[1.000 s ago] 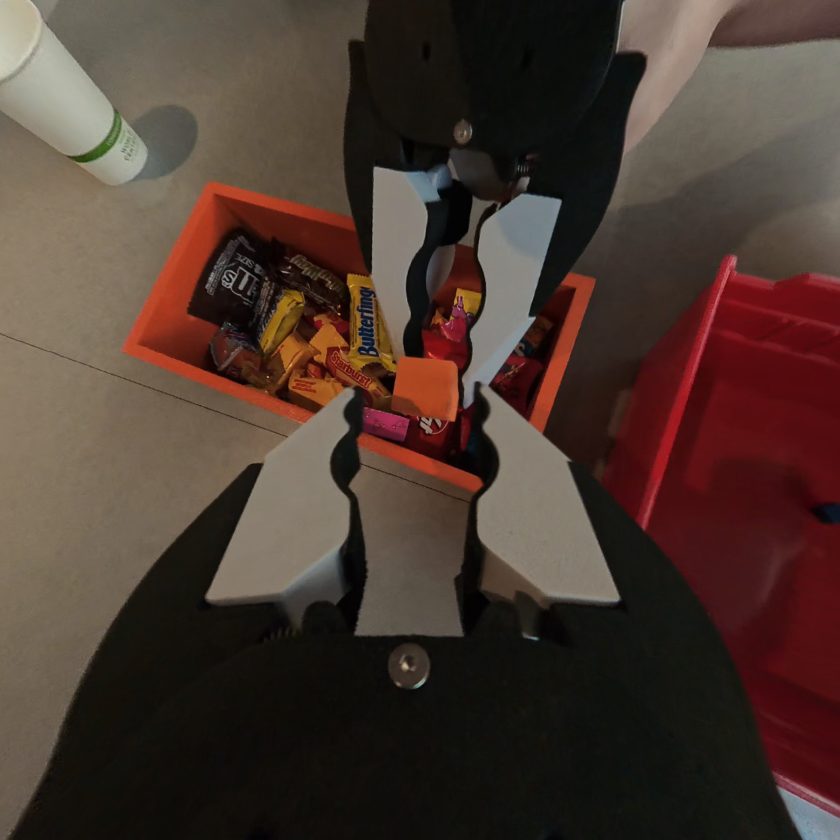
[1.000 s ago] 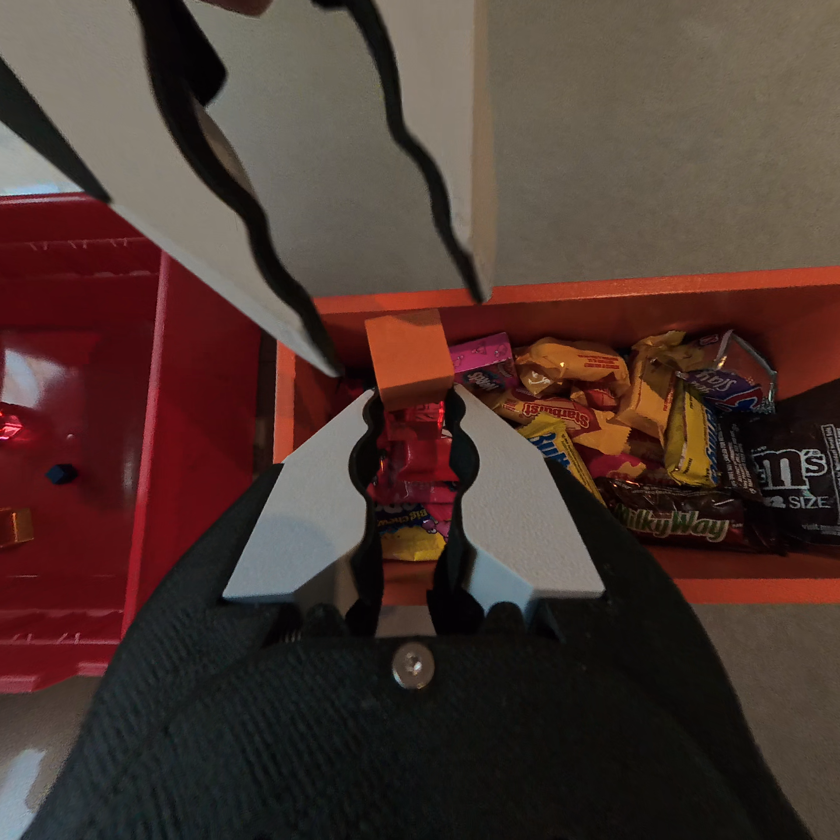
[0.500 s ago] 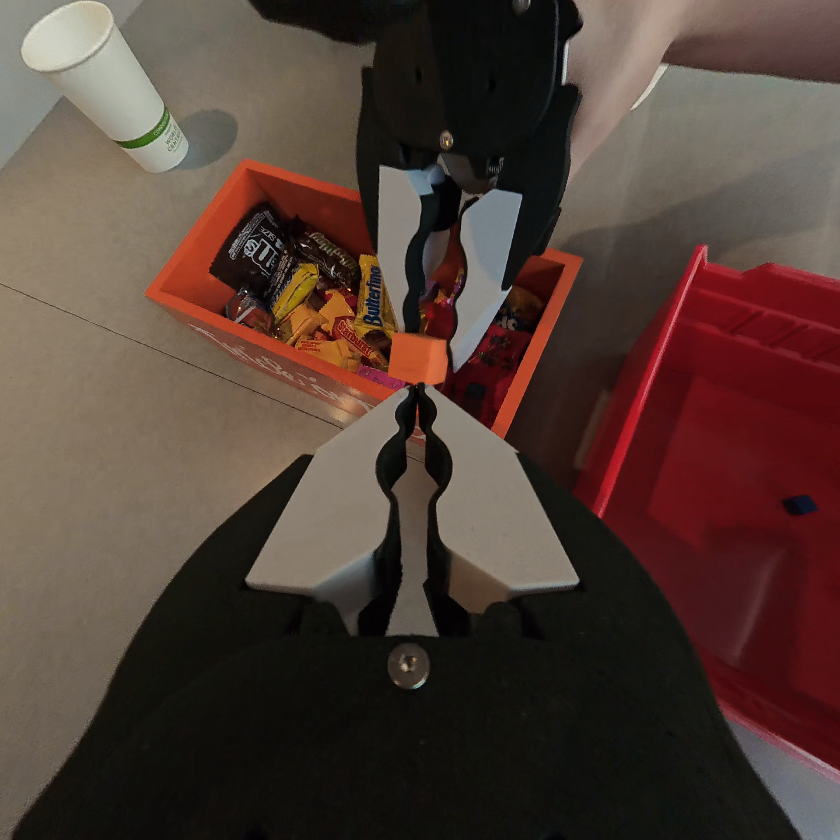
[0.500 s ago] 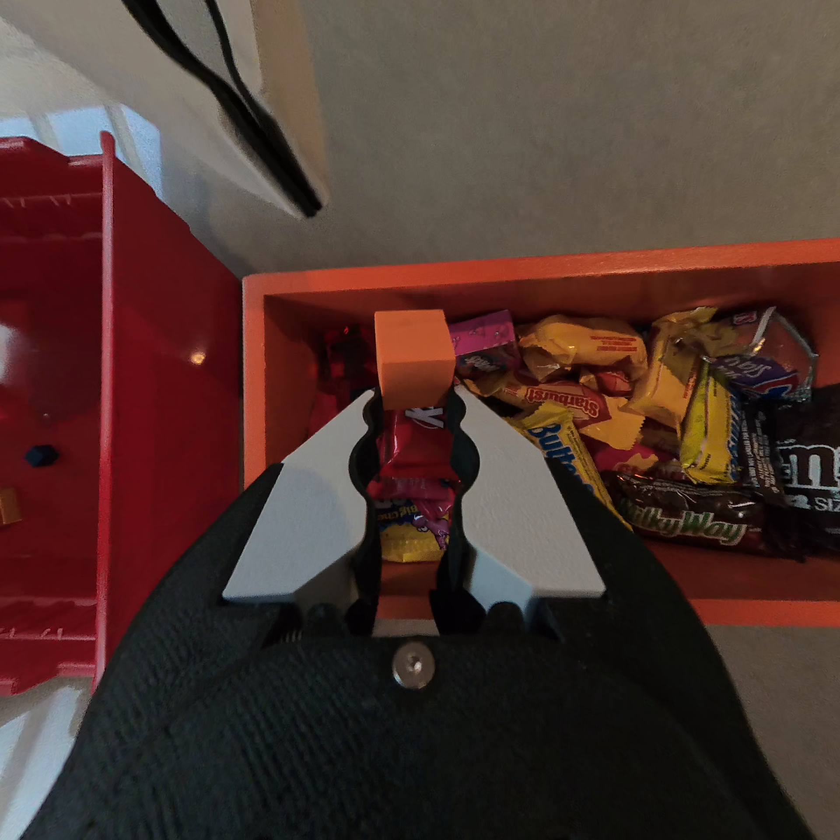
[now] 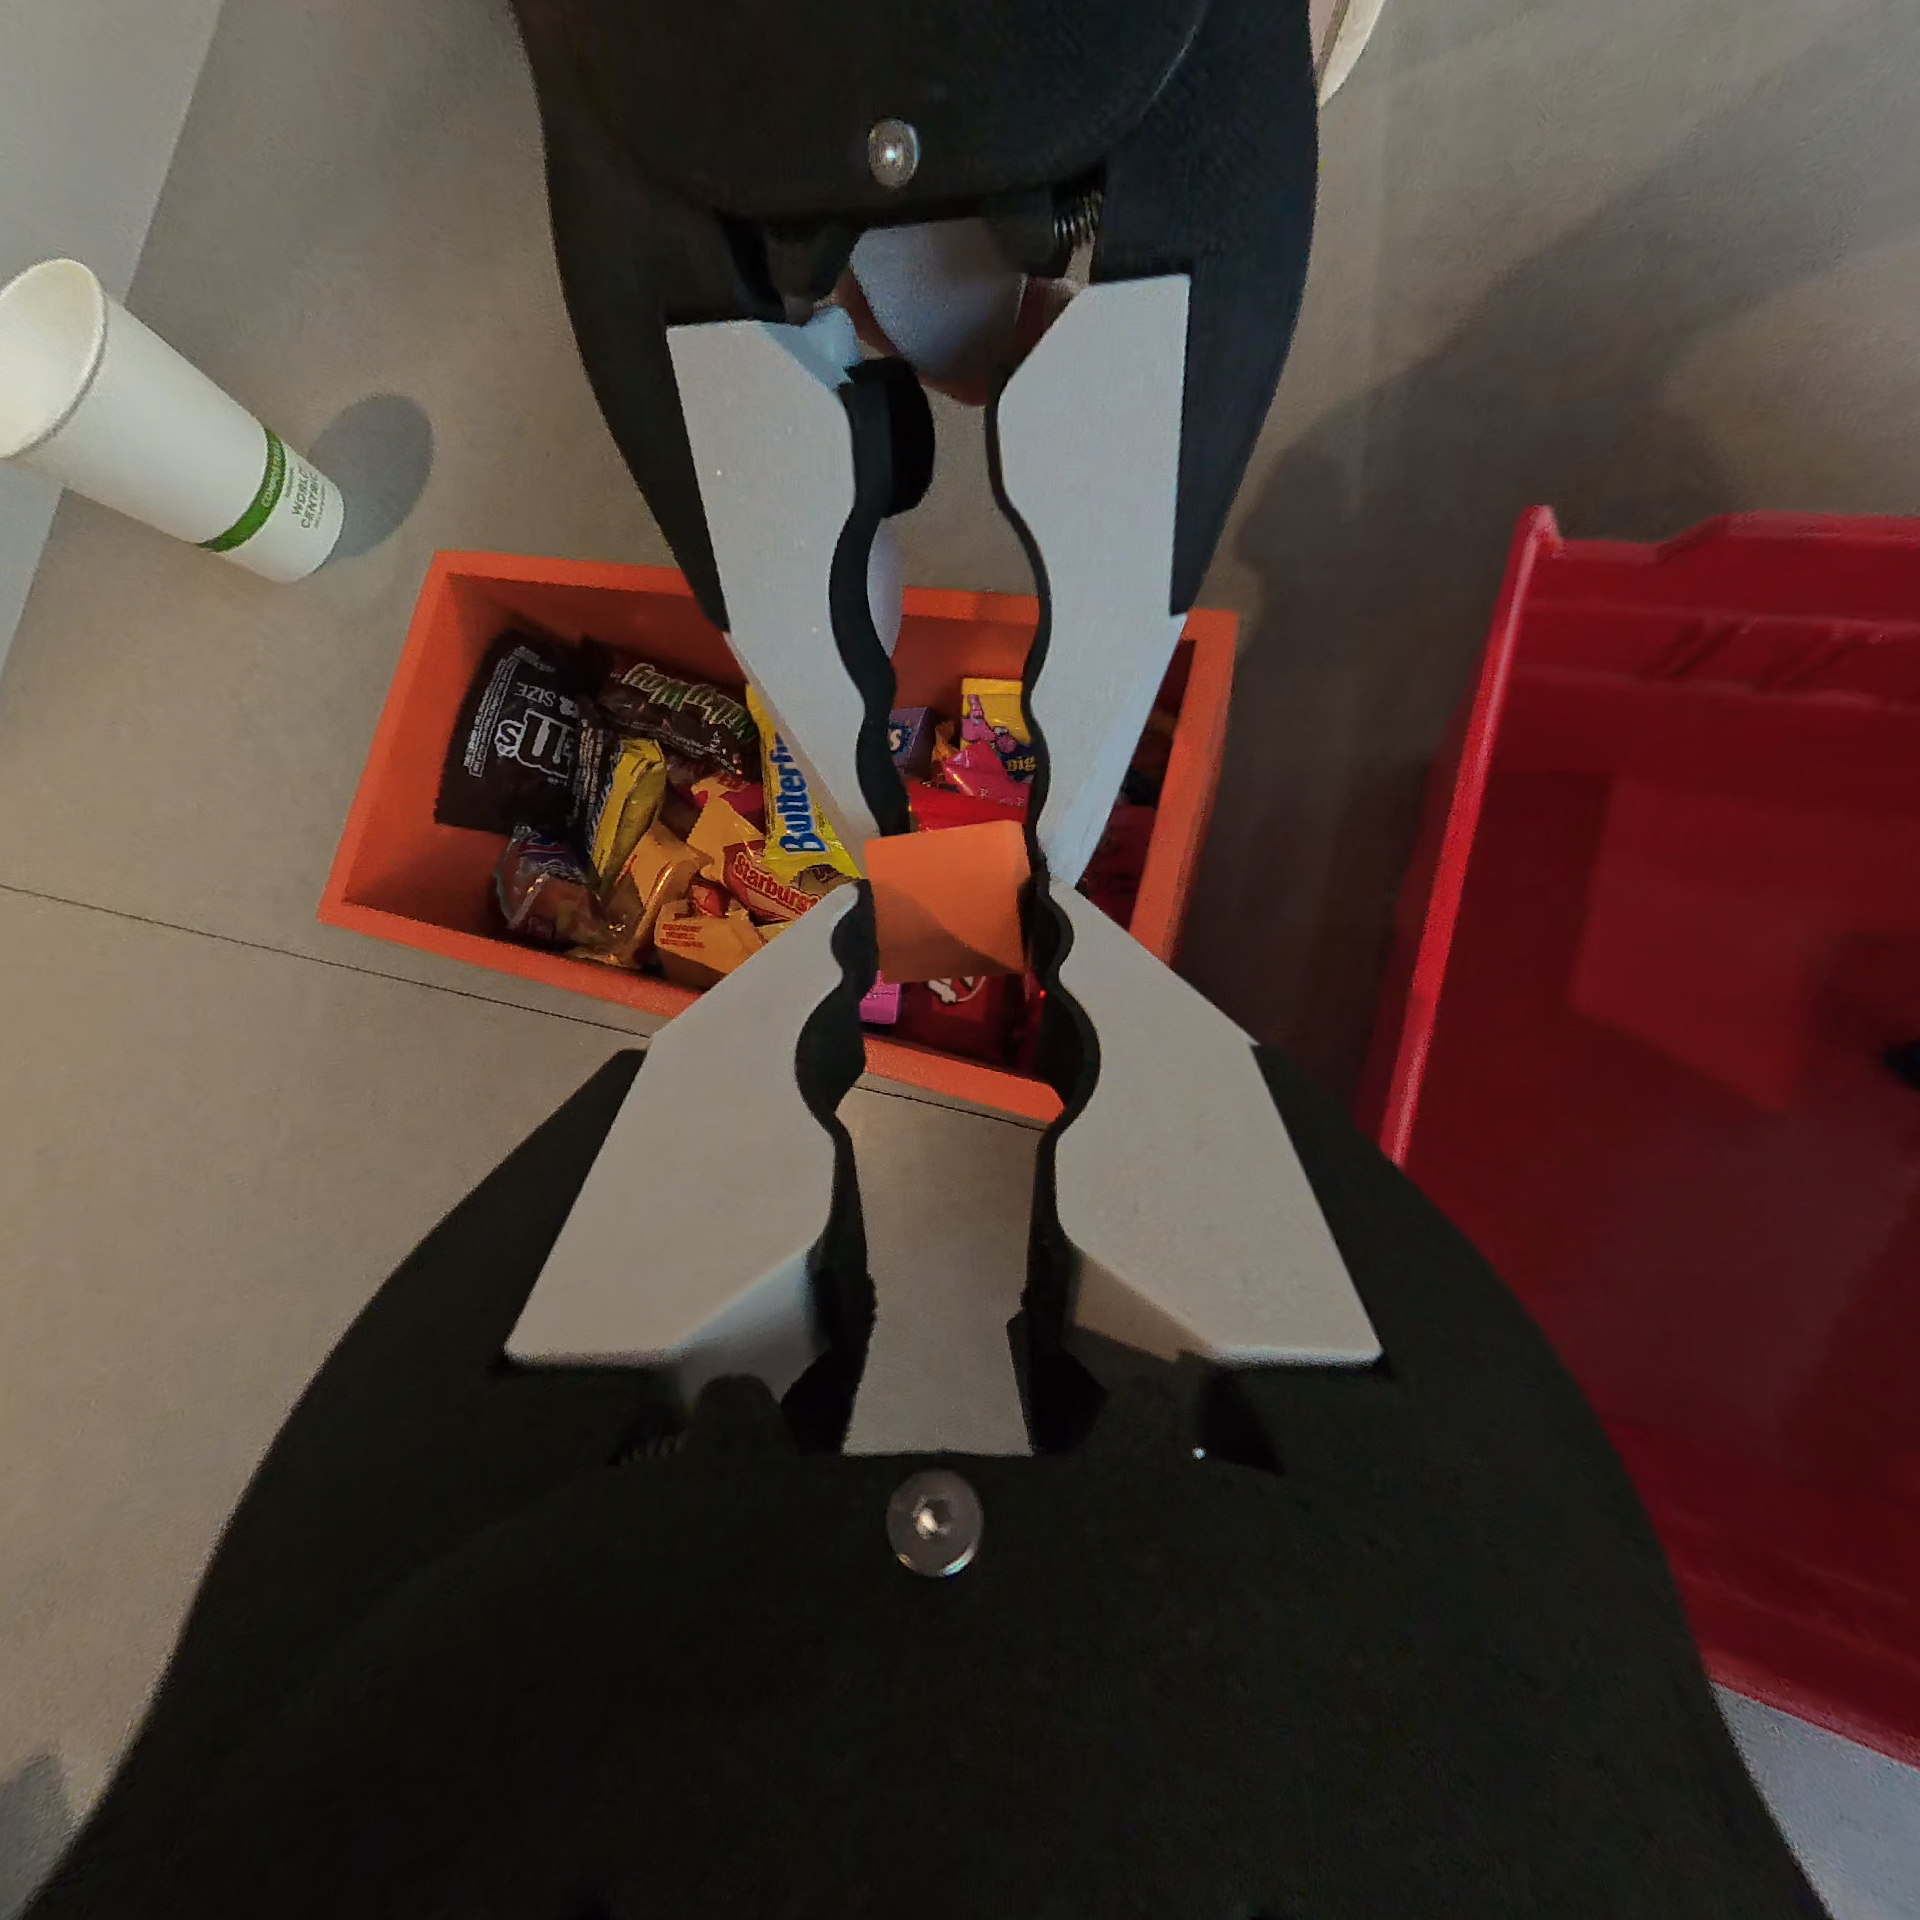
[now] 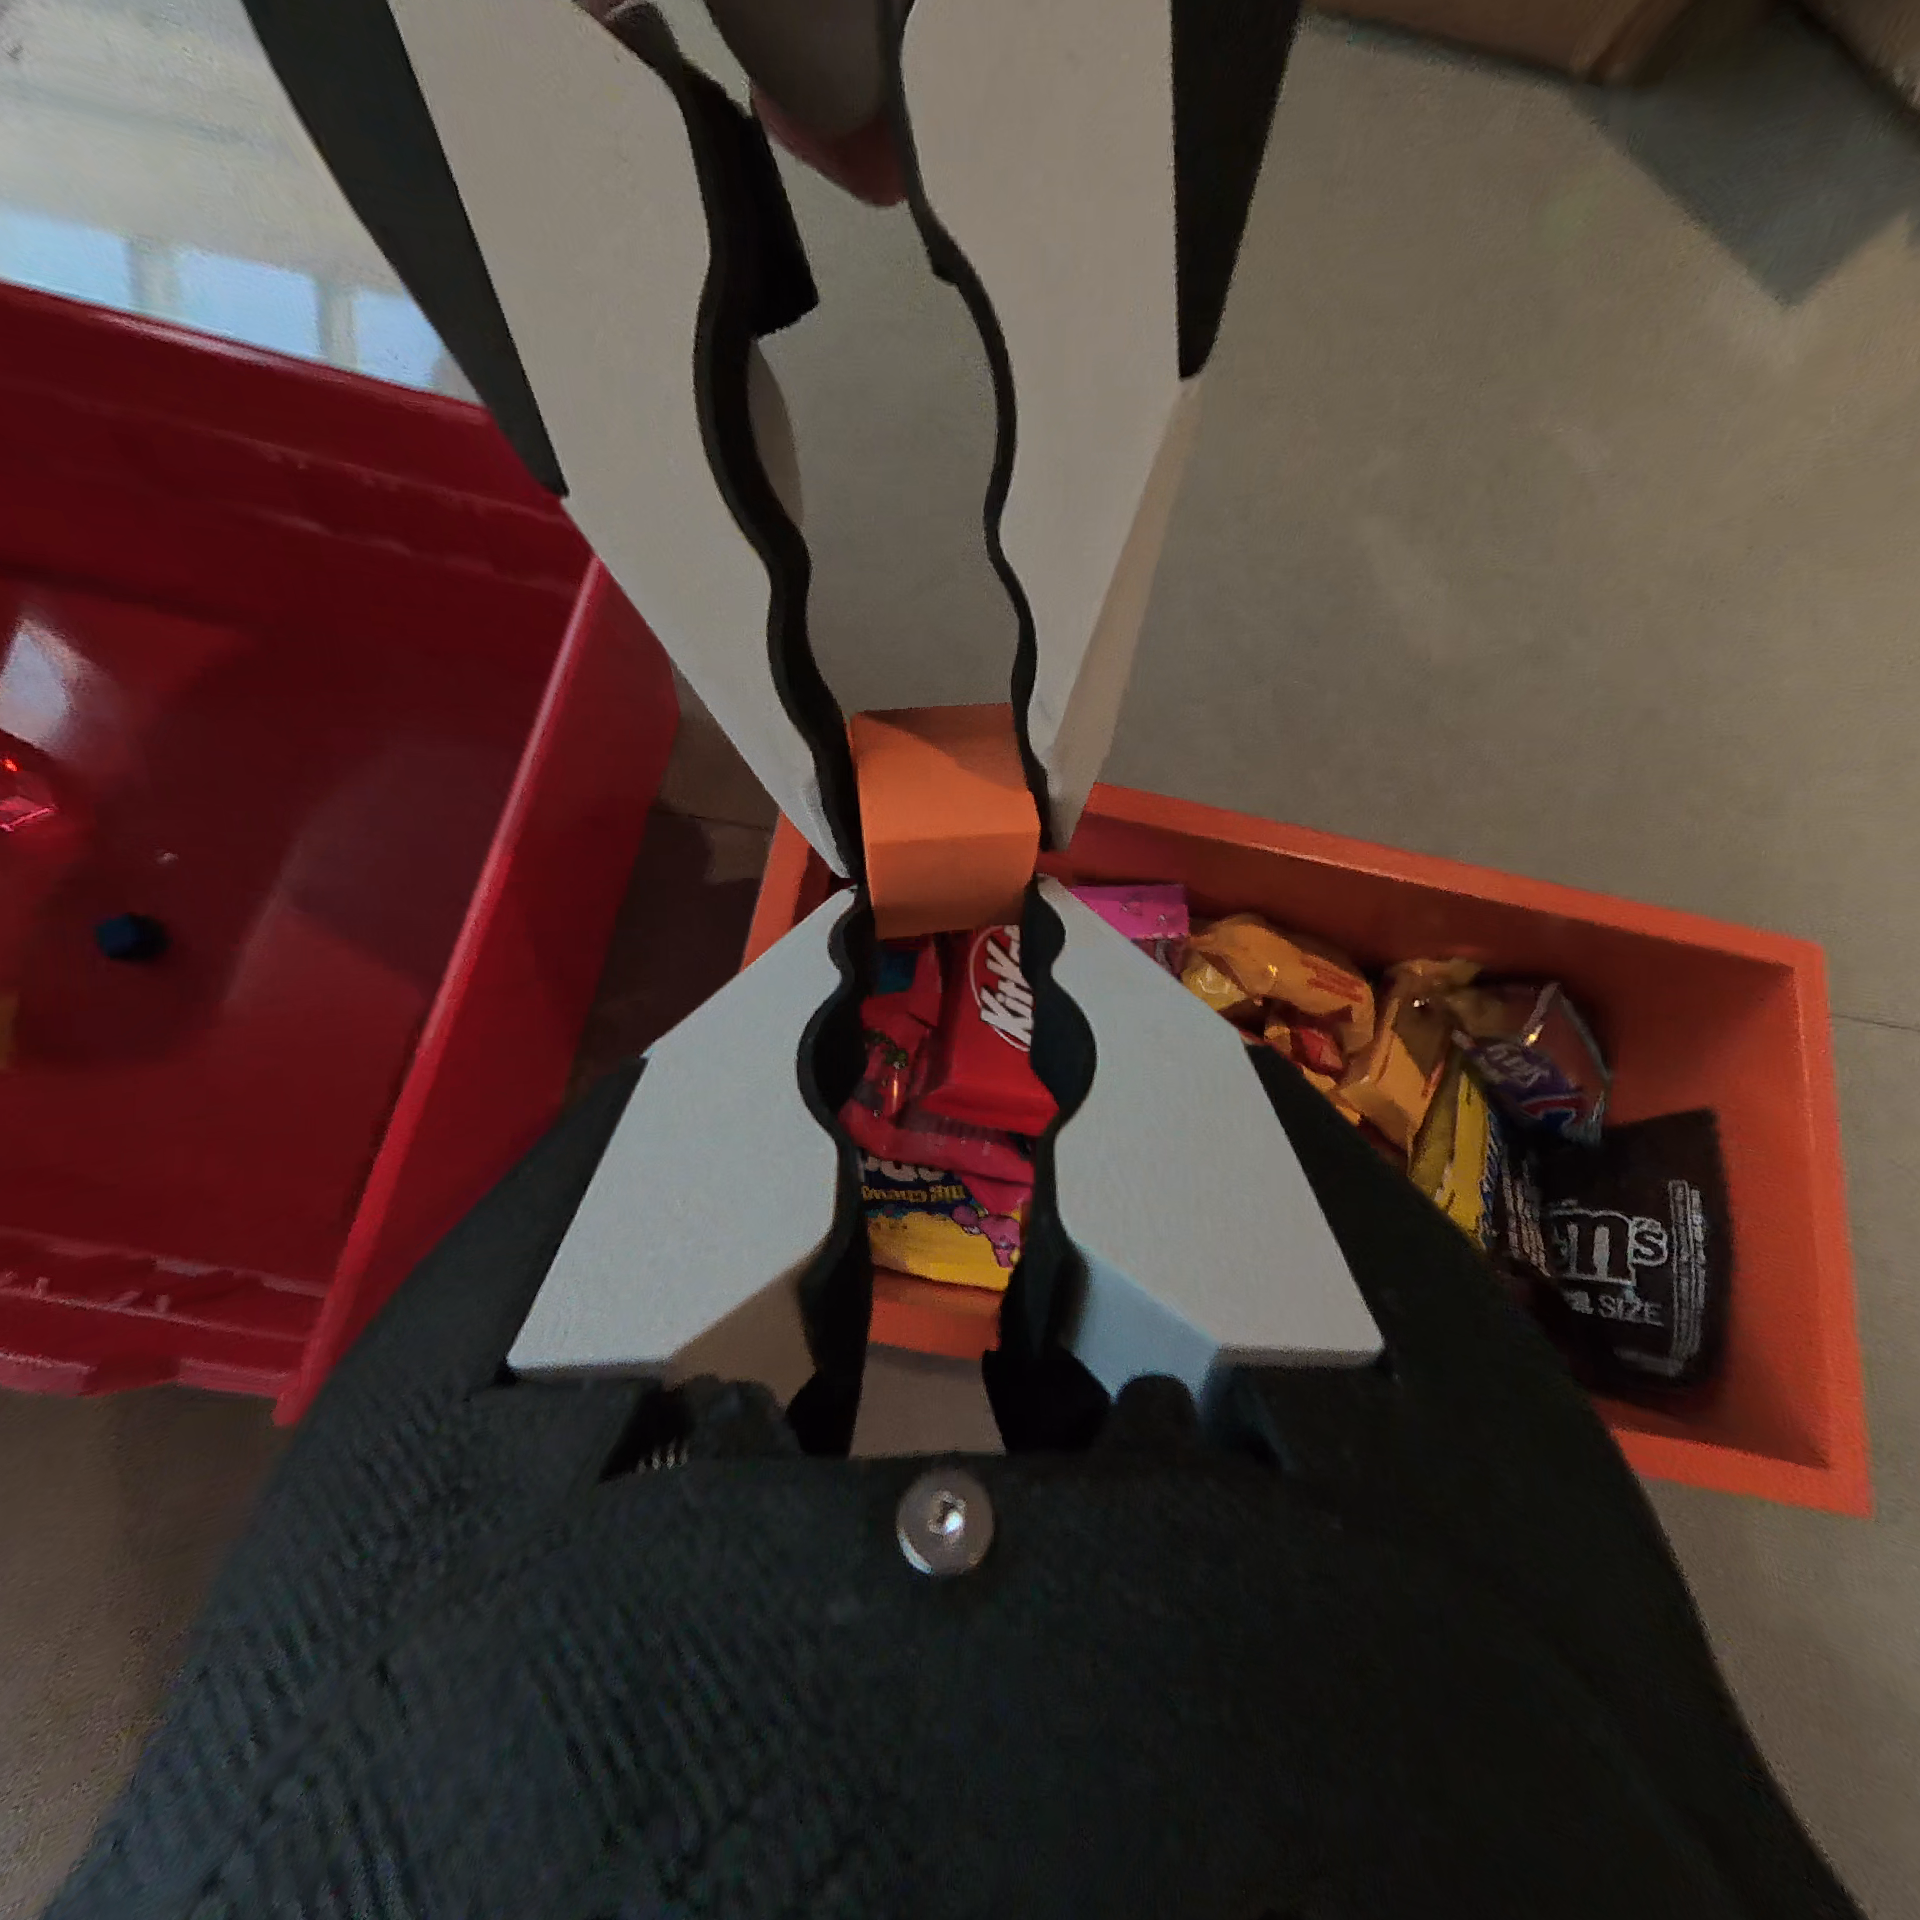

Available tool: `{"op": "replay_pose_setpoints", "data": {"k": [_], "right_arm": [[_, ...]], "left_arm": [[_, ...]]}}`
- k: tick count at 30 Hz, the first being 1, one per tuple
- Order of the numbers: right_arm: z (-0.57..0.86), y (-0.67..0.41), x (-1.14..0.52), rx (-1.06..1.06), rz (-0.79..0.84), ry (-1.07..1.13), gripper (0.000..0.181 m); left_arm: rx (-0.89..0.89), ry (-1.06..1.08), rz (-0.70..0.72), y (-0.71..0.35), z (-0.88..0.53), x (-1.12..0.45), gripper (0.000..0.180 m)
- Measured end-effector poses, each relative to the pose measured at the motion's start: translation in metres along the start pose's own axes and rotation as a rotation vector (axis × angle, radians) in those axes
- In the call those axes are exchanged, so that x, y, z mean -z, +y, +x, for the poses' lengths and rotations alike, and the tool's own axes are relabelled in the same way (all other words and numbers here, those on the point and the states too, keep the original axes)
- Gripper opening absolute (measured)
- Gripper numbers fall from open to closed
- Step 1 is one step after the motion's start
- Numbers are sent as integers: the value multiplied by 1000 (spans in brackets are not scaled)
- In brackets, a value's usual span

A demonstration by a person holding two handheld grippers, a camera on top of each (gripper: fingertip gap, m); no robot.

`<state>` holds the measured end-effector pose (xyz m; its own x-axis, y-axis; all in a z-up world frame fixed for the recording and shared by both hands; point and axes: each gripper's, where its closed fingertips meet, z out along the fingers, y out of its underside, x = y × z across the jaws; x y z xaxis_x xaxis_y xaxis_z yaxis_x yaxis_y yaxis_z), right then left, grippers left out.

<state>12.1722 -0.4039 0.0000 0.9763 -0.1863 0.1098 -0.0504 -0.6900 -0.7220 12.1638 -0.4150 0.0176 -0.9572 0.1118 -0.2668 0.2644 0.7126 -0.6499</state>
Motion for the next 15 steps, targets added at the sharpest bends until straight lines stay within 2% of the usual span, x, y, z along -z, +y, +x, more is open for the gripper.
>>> {"op": "replay_pose_setpoints", "data": {"k": [1,3,6,10,15], "right_arm": [[-1,-3,1,-8,15,0,27],[1,-5,6,4,30,25,49],[10,-1,14,92,28,40,42],[-4,20,-5,238,-121,-193,35],[-22,32,-31,309,-152,-413,33]], "left_arm": [[11,-6,12,-1,1,4,28],[33,-58,46,0,-2,17,27],[94,-190,103,8,-13,48,28],[275,-194,229,8,4,89,28],[434,-229,276,15,34,126,28]]}}
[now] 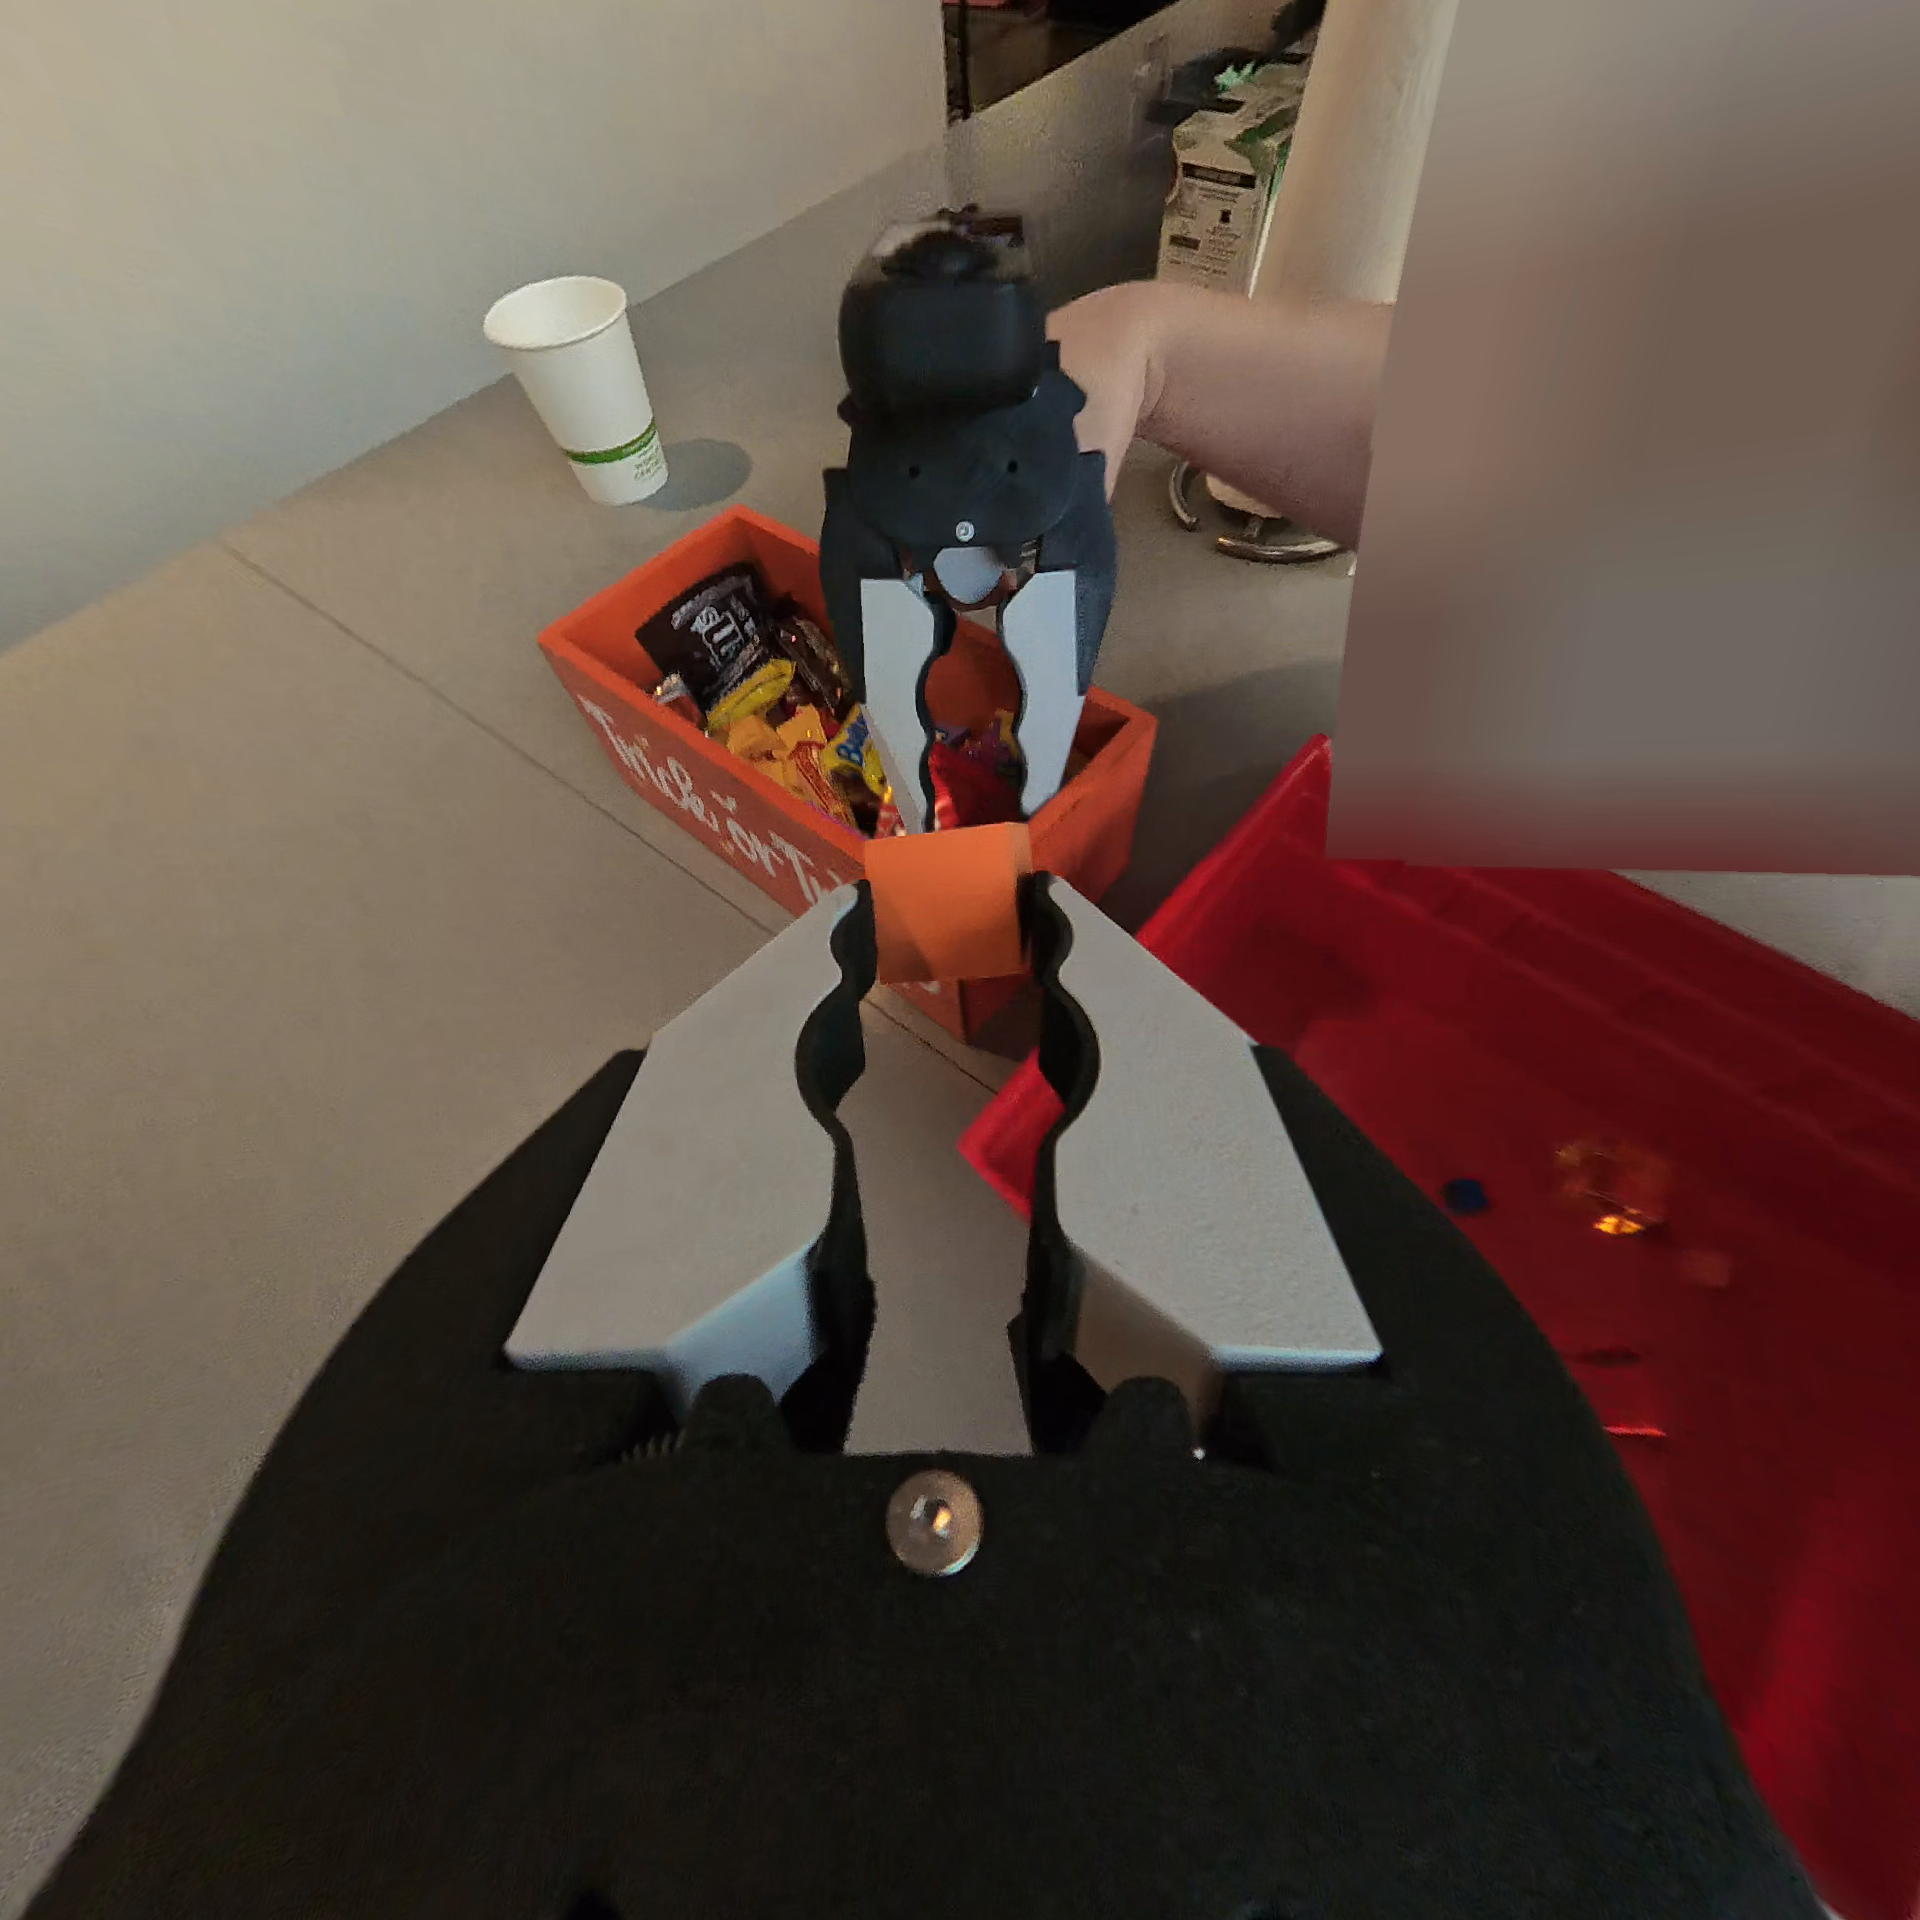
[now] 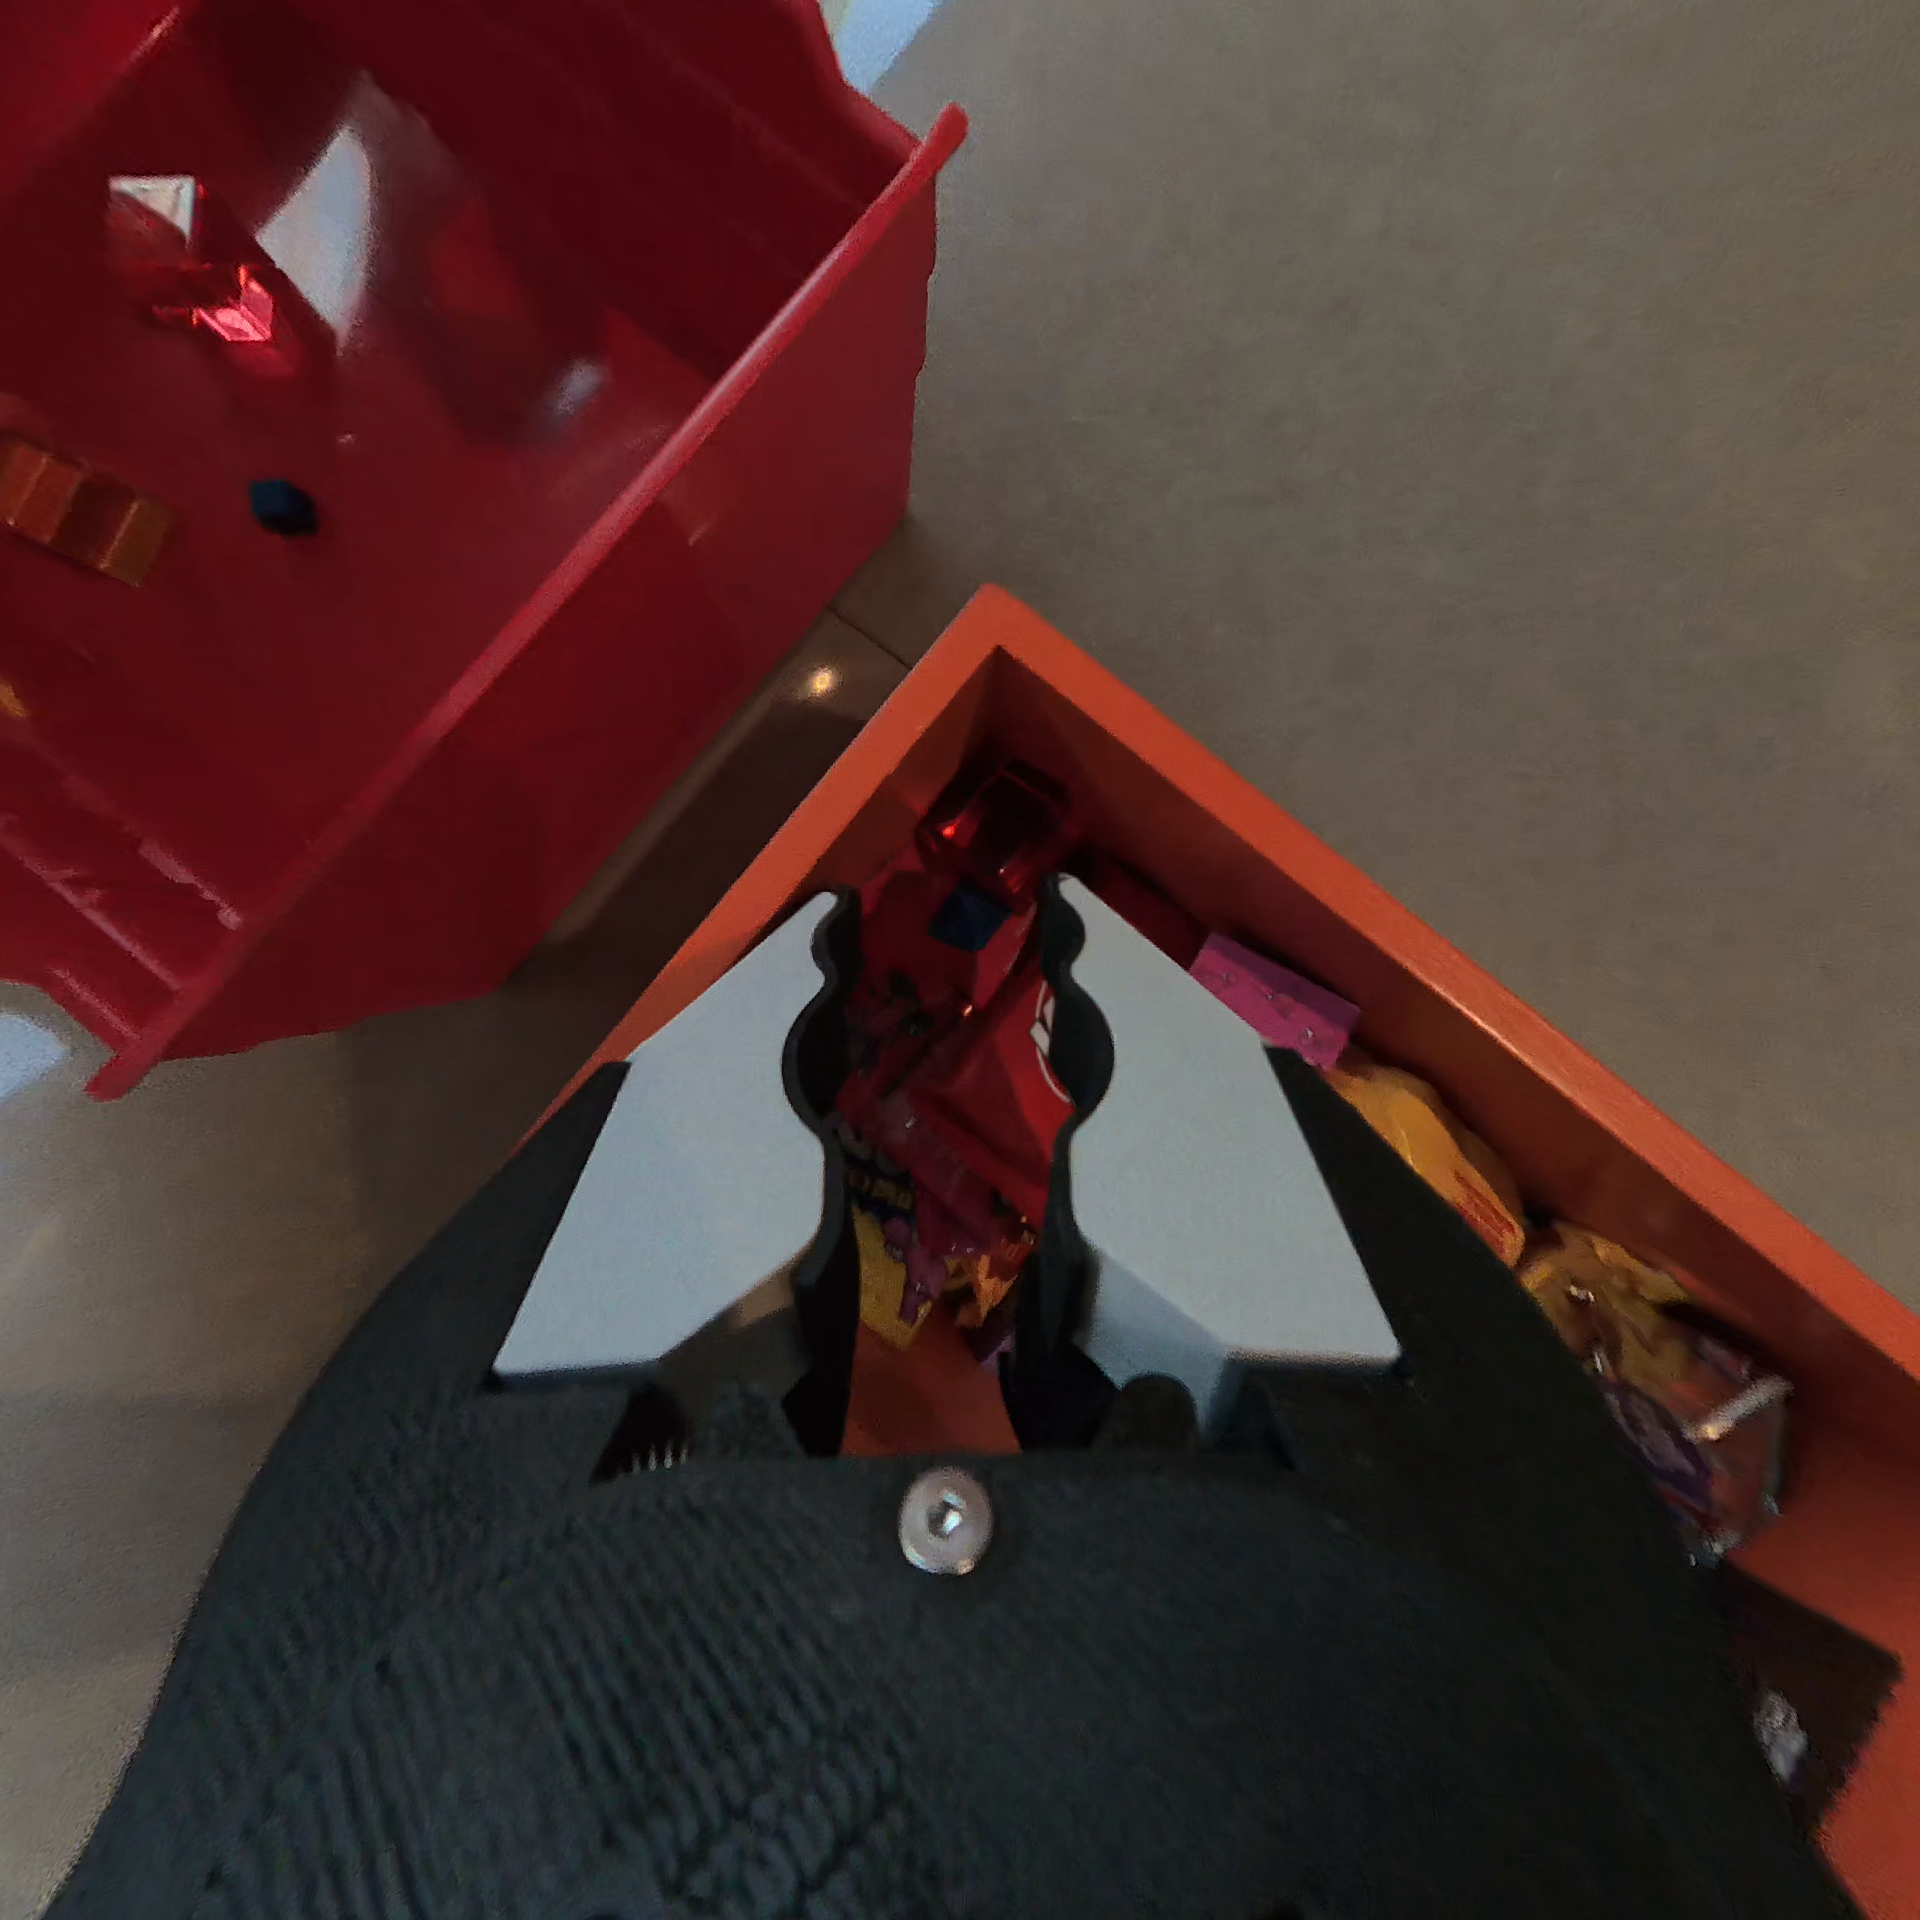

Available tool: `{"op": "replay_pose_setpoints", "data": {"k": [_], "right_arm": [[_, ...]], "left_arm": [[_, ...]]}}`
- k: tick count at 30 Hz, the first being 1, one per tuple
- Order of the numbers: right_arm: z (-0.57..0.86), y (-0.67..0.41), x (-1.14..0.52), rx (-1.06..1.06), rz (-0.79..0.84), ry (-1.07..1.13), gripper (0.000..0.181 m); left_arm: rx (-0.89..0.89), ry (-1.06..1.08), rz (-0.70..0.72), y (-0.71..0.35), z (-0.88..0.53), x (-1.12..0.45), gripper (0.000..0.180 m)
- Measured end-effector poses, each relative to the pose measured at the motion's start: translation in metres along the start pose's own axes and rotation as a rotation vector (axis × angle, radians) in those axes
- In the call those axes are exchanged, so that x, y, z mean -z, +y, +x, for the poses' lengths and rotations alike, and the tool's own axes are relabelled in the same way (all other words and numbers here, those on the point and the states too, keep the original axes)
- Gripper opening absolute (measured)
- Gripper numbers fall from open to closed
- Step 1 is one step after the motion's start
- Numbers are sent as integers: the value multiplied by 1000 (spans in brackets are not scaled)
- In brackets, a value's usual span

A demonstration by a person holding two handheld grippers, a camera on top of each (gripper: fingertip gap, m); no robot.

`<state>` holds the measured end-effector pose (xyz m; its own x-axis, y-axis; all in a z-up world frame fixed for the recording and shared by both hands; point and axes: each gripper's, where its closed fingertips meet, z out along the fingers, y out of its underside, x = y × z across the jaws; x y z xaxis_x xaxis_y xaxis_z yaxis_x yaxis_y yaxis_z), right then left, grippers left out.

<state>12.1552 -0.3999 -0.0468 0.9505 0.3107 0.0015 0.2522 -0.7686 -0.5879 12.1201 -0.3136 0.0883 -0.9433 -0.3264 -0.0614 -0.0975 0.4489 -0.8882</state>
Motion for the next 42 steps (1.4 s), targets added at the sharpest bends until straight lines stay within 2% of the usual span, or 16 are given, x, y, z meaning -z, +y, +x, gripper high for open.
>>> {"op": "replay_pose_setpoints", "data": {"k": [6,18,24,35,42], "right_arm": [[0,13,-17,94,-102,-28,33],[12,14,-30,26,-212,22,39],[13,14,-38,49,-247,-15,27],[17,12,-16,19,-177,25,17],[40,21,34,-79,-181,183,11]], "left_arm": [[50,-78,-49,14,9,35,28],[52,-82,-83,23,10,33,28],[63,-84,-52,27,14,42,28],[80,-99,-48,38,15,60,28],[89,-95,-33,40,16,61,28]]}}
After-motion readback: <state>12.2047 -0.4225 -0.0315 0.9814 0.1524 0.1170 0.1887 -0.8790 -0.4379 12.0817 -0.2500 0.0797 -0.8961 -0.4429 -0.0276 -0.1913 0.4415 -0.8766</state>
